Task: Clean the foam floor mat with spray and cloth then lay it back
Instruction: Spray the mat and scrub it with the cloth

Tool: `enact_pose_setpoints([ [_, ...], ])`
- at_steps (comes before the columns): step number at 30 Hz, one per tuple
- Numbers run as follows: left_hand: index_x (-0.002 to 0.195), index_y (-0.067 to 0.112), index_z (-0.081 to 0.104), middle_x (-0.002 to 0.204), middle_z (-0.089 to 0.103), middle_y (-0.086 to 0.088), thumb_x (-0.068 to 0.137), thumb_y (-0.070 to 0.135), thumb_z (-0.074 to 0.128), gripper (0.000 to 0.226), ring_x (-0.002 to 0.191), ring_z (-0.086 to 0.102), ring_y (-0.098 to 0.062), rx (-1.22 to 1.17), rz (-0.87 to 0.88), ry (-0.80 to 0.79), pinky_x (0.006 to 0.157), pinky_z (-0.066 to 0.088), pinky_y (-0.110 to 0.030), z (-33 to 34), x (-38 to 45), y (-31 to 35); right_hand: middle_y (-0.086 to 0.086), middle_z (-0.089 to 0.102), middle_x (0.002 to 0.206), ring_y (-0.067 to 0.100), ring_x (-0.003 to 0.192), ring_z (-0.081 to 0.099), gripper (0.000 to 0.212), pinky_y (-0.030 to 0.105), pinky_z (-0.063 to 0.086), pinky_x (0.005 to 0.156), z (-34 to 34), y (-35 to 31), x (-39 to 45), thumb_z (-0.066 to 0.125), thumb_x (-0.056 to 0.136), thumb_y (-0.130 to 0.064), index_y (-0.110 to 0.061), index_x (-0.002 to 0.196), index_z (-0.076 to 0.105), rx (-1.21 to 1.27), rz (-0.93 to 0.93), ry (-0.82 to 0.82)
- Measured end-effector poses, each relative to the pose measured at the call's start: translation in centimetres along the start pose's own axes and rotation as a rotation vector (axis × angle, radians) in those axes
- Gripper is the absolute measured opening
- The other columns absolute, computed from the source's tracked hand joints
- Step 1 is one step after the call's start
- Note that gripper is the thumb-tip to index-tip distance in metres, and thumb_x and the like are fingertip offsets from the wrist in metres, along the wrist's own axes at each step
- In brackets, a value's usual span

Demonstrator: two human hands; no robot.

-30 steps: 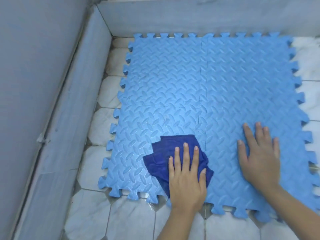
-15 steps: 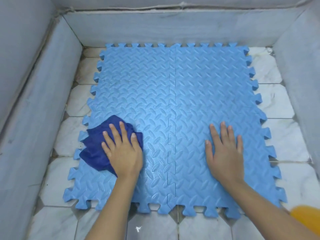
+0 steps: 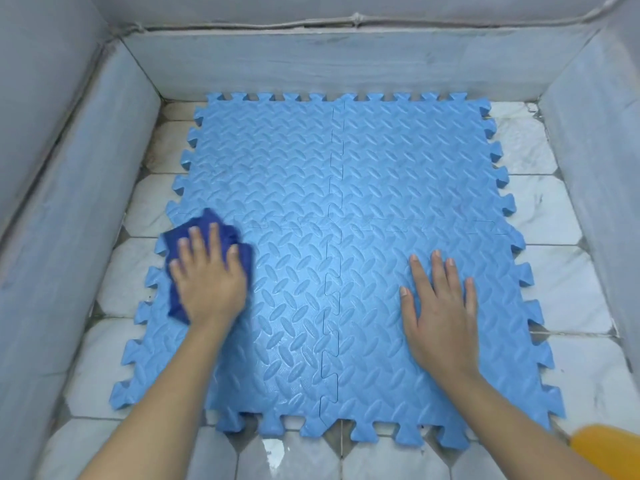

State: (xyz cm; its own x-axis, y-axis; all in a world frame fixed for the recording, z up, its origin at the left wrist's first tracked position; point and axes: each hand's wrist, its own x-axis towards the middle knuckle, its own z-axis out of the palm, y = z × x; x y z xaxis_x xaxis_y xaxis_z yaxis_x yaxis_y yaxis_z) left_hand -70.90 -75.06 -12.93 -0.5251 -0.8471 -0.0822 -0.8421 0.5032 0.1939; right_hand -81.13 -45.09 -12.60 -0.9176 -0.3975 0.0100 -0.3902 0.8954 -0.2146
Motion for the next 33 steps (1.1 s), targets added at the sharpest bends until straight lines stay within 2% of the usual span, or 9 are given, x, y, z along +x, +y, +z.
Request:
enact_pose_setpoints([
  [3,0.154,0.022,0.013,0.161,0.011,-0.009,0.102,0.041,0.024,0.056,0.148,0.006,-0.034,-0.031,-0.078,-0.014,0.118,0.003,-0.053,-0.4,-1.6,-1.4,0.007,0.023,0.162,0.023,0.151,0.016,0.056,0.048,0.01,0.122,0.1,0.2,0.1,0.027,0.101,-0.044,-0.026,0.153,0.03,-0.014,0.001,0.007],
  [9,0.154,0.027,0.013,0.162,0.005,-0.001,0.098,0.049,0.016,0.06,0.148,-0.002,-0.03,-0.02,0.475,-0.122,0.118,-0.004,-0.047,2.2,-7.0,11.5,0.005,0.022,0.163,0.022,0.152,0.015,0.056,0.047,0.009,0.122,0.1,0.1,0.2,0.028,0.1,-0.044,-0.028,0.154,0.029,-0.018,0.016,-0.003],
  [13,0.154,0.03,0.01,0.162,0.002,0.002,0.099,0.049,0.016,0.059,0.149,-0.003,-0.023,-0.024,0.559,-0.17,0.119,-0.005,-0.043,2.5,-6.8,13.1,0.005,0.023,0.163,0.022,0.151,0.015,0.057,0.048,0.009,0.121,0.1,0.3,0.2,0.027,0.1,-0.046,-0.027,0.153,0.03,-0.008,0.015,0.003],
  [15,0.153,0.033,0.011,0.162,0.003,0.005,0.1,0.048,0.018,0.056,0.149,-0.002,-0.018,-0.042,0.52,-0.162,0.119,-0.005,-0.041,2.2,-6.4,10.7,0.006,0.024,0.162,0.023,0.151,0.016,0.057,0.048,0.009,0.121,0.1,0.4,0.1,0.027,0.1,-0.046,-0.026,0.153,0.031,0.004,0.011,0.008],
  [17,0.153,0.033,0.013,0.162,0.005,0.005,0.1,0.047,0.016,0.055,0.149,0.0,-0.016,-0.057,0.4,-0.121,0.12,-0.003,-0.041,1.9,-6.2,7.6,0.007,0.024,0.162,0.023,0.151,0.016,0.056,0.049,0.01,0.121,0.1,0.3,0.0,0.027,0.1,-0.045,-0.025,0.153,0.031,0.009,0.009,0.01],
  [22,0.153,0.028,0.017,0.161,0.016,-0.003,0.097,0.049,0.012,0.061,0.148,0.013,-0.025,-0.041,-0.024,-0.003,0.117,0.008,-0.048,0.8,-8.9,-0.9,0.008,0.025,0.162,0.025,0.151,0.017,0.057,0.05,0.011,0.121,0.0,0.1,0.0,0.025,0.101,-0.045,-0.024,0.153,0.032,0.005,-0.002,0.005],
  [26,0.154,0.025,0.015,0.161,0.014,-0.006,0.094,0.051,0.009,0.065,0.148,0.01,-0.029,-0.075,-0.211,-0.007,0.117,0.006,-0.052,0.1,-11.9,-3.4,0.008,0.025,0.162,0.025,0.151,0.018,0.057,0.051,0.013,0.121,0.3,0.1,0.0,0.024,0.1,-0.045,-0.024,0.153,0.031,-0.02,-0.003,0.016],
  [30,0.153,0.028,0.011,0.162,0.004,-0.002,0.094,0.053,0.006,0.064,0.148,-0.003,-0.03,-0.135,-0.251,-0.021,0.117,-0.005,-0.051,0.1,-9.8,1.1,0.006,0.023,0.163,0.025,0.151,0.016,0.058,0.051,0.012,0.121,0.7,0.2,0.2,0.02,0.101,-0.045,-0.026,0.155,0.025,-0.089,-0.016,0.001],
  [33,0.153,0.031,0.005,0.162,-0.005,0.002,0.1,0.05,0.011,0.057,0.148,-0.011,-0.028,-0.147,0.002,-0.11,0.117,-0.01,-0.05,0.8,-7.4,7.0,0.005,0.022,0.163,0.025,0.151,0.015,0.058,0.051,0.01,0.121,0.7,0.4,0.1,0.019,0.101,-0.046,-0.027,0.155,0.024,-0.092,-0.019,-0.001],
])
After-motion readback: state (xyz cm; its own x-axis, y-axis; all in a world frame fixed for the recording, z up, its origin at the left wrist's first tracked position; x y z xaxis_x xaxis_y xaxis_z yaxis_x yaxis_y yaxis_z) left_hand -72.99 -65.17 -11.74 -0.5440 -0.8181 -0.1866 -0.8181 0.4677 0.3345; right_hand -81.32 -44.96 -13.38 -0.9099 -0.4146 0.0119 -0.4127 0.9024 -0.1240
